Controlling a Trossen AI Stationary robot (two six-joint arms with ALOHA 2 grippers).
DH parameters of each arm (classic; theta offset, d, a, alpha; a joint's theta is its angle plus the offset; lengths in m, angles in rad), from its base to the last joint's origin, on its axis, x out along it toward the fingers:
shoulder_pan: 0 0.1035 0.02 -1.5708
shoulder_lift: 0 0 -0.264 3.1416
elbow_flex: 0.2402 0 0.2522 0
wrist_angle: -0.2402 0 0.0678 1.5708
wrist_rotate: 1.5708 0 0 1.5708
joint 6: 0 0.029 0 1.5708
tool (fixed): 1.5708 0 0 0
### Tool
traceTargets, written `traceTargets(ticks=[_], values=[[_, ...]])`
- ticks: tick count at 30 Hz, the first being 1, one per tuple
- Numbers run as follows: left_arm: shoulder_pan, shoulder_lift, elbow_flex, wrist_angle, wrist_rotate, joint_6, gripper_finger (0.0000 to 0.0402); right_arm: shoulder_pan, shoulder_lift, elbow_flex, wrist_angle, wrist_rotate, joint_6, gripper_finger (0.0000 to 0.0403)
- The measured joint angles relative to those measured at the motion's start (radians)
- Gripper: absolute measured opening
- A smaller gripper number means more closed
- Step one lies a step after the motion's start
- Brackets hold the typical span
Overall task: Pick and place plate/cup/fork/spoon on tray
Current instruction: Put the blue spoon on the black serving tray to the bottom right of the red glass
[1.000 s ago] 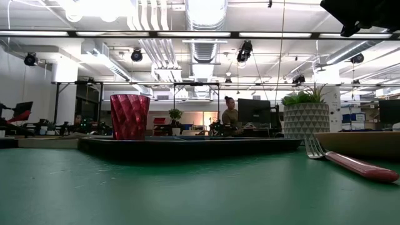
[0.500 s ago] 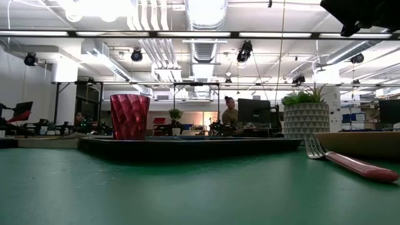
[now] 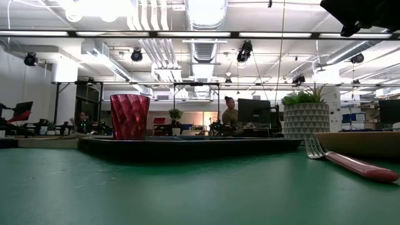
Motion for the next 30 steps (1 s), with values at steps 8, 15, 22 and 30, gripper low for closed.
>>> traceTargets(ticks=[8, 15, 22, 30], values=[[0.000, 0.000, -0.051, 0.075, -0.004, 0.001, 0.0096, 0.000, 0.000, 0.000, -0.001, 0.000, 0.001, 0.0063], [0.000, -0.004, -0.073, 0.112, -0.003, 0.004, 0.0058, 0.000, 0.000, 0.000, -0.001, 0.000, 0.001, 0.0063], [0.000, -0.002, -0.069, 0.113, -0.006, 0.006, 0.0007, 0.000, 0.000, 0.000, -0.001, 0.000, 0.001, 0.0063], [0.002, 0.000, -0.010, 0.055, -0.014, -0.004, 0.0003, 0.000, 0.000, 0.000, -0.001, 0.000, 0.001, 0.0063]])
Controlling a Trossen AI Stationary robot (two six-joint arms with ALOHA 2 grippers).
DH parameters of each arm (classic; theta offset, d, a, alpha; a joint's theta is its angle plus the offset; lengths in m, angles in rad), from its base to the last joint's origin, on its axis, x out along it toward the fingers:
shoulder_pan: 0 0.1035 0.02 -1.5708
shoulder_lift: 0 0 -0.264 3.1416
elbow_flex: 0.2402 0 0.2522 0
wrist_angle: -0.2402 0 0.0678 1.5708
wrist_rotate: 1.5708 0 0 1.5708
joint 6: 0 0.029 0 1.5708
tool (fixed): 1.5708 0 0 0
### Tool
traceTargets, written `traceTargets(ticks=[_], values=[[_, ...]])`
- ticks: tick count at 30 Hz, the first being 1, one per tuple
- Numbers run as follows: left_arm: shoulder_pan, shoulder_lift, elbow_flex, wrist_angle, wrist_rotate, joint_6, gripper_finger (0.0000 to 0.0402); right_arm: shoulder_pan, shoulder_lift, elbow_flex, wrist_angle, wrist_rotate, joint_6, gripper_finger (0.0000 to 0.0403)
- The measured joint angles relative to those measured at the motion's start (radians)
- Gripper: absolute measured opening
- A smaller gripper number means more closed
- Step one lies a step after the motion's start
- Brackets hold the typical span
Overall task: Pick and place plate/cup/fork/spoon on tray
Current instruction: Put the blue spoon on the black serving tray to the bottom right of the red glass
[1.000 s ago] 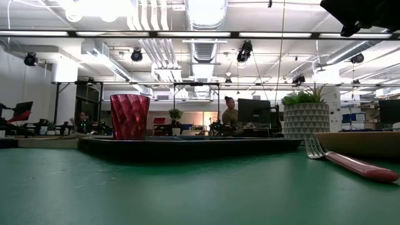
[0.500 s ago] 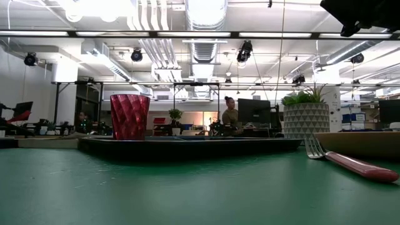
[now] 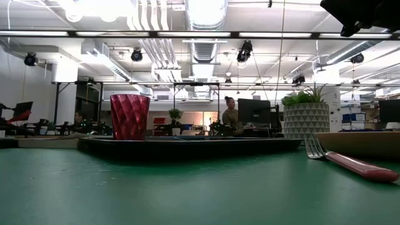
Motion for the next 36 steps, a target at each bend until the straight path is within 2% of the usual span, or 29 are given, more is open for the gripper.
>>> traceTargets(ticks=[5, 10, 13, 20, 26, 30, 36], values=[[0.000, 0.000, 0.103, -0.113, -0.056, 0.009, 0.0002, 0.000, 0.000, 0.000, 0.000, 0.000, 0.000, 0.0063], [0.000, 0.000, 0.173, -0.190, -0.210, 0.021, 0.0002, 0.000, 0.000, 0.000, 0.000, 0.000, 0.000, 0.0063], [0.000, 0.000, 0.192, -0.208, -0.308, 0.028, 0.0002, 0.000, 0.000, 0.000, 0.000, 0.000, 0.000, 0.0063], [0.000, 0.000, 0.198, -0.212, -0.389, 0.029, 0.0001, 0.000, 0.000, 0.000, 0.000, 0.000, 0.000, 0.0063], [0.007, 0.000, 0.222, -0.213, -0.661, 0.063, 0.0001, 0.000, 0.000, 0.000, 0.000, 0.000, 0.010, 0.0063], [0.027, 0.000, 0.251, -0.208, -0.854, 0.160, 0.0001, 0.000, 0.000, 0.000, 0.000, 0.000, 0.010, 0.0063], [0.089, 0.000, 0.277, -0.146, -1.054, 0.342, 0.0001, 0.000, 0.000, 0.000, 0.000, 0.000, 0.009, 0.0063]])
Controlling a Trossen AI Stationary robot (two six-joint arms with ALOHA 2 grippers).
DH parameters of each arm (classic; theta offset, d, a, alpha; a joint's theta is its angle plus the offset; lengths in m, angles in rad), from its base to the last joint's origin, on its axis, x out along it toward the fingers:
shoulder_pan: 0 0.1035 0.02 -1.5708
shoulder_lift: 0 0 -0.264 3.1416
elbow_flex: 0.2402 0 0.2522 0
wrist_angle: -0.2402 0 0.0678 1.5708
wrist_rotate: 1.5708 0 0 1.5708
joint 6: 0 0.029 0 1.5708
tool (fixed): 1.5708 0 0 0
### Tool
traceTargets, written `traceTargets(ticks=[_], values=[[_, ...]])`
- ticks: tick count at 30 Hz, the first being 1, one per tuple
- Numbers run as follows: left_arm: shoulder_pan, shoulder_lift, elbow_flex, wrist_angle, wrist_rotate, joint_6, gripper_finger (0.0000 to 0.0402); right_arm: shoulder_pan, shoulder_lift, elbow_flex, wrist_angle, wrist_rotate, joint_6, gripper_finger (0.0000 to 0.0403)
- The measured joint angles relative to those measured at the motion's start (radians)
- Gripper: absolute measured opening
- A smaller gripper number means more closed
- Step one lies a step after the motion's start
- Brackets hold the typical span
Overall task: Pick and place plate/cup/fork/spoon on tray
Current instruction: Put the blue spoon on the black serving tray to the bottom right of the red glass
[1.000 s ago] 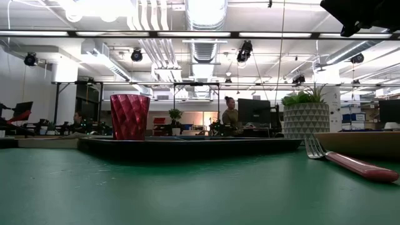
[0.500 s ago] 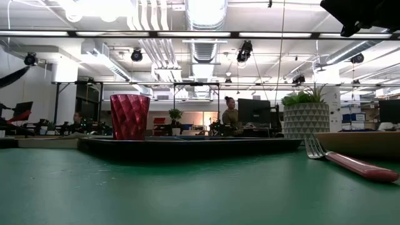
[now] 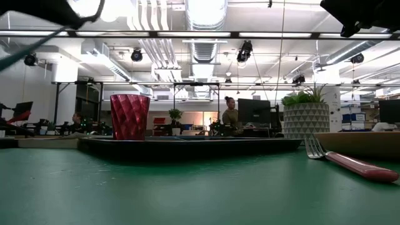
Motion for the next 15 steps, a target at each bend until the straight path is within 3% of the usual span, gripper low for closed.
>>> traceTargets(ticks=[6, 15], values=[[0.089, 0.000, -0.001, 0.176, -0.142, 0.251, 0.0001, 0.000, 0.000, 0.000, 0.000, 0.000, 0.010, 0.0063], [0.224, 0.000, -0.007, 0.574, -0.179, 0.723, 0.0001, 0.000, 0.000, 0.000, 0.000, 0.000, 0.014, 0.0063]])
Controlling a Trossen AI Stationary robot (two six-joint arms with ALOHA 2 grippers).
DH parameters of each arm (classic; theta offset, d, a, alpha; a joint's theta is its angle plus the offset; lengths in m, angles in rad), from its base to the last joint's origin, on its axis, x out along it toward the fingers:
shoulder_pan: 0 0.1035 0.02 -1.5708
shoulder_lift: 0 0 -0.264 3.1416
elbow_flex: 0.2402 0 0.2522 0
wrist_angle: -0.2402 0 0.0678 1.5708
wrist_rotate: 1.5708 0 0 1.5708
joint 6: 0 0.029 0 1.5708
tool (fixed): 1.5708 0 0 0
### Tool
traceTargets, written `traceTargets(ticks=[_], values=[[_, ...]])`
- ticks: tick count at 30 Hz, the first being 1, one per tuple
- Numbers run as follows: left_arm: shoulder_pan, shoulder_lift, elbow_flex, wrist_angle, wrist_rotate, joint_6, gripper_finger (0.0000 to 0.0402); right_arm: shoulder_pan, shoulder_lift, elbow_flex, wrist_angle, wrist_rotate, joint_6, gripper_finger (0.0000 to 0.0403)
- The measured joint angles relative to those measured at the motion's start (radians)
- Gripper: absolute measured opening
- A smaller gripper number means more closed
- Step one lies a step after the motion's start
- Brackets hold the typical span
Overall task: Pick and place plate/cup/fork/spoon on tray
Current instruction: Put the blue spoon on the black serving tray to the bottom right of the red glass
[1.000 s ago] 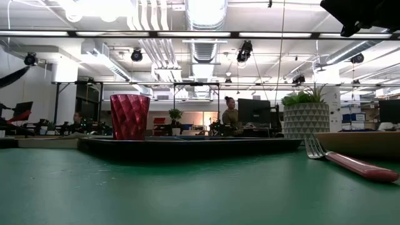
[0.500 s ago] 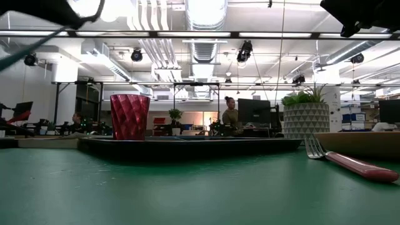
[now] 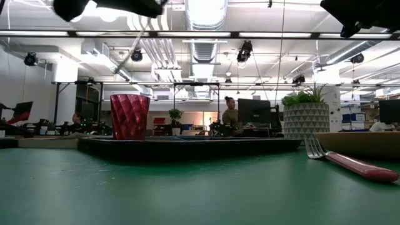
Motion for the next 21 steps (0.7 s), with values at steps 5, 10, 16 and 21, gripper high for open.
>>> traceTargets(ticks=[5, 10, 16, 21], values=[[0.052, 0.000, -0.016, 0.217, -0.002, 0.247, 0.0001, 0.000, 0.000, 0.000, 0.000, 0.000, 0.003, 0.0063], [0.090, 0.000, -0.031, 0.349, -0.005, 0.374, 0.0001, 0.000, 0.000, 0.000, 0.000, 0.000, 0.001, 0.0063], [0.108, 0.009, -0.032, 0.369, -0.005, 0.375, 0.0001, 0.000, 0.000, 0.000, 0.000, 0.000, 0.001, 0.0063], [0.119, 0.032, -0.032, 0.396, -0.004, 0.373, 0.0001, 0.000, 0.000, 0.000, 0.000, 0.000, 0.001, 0.0063]])
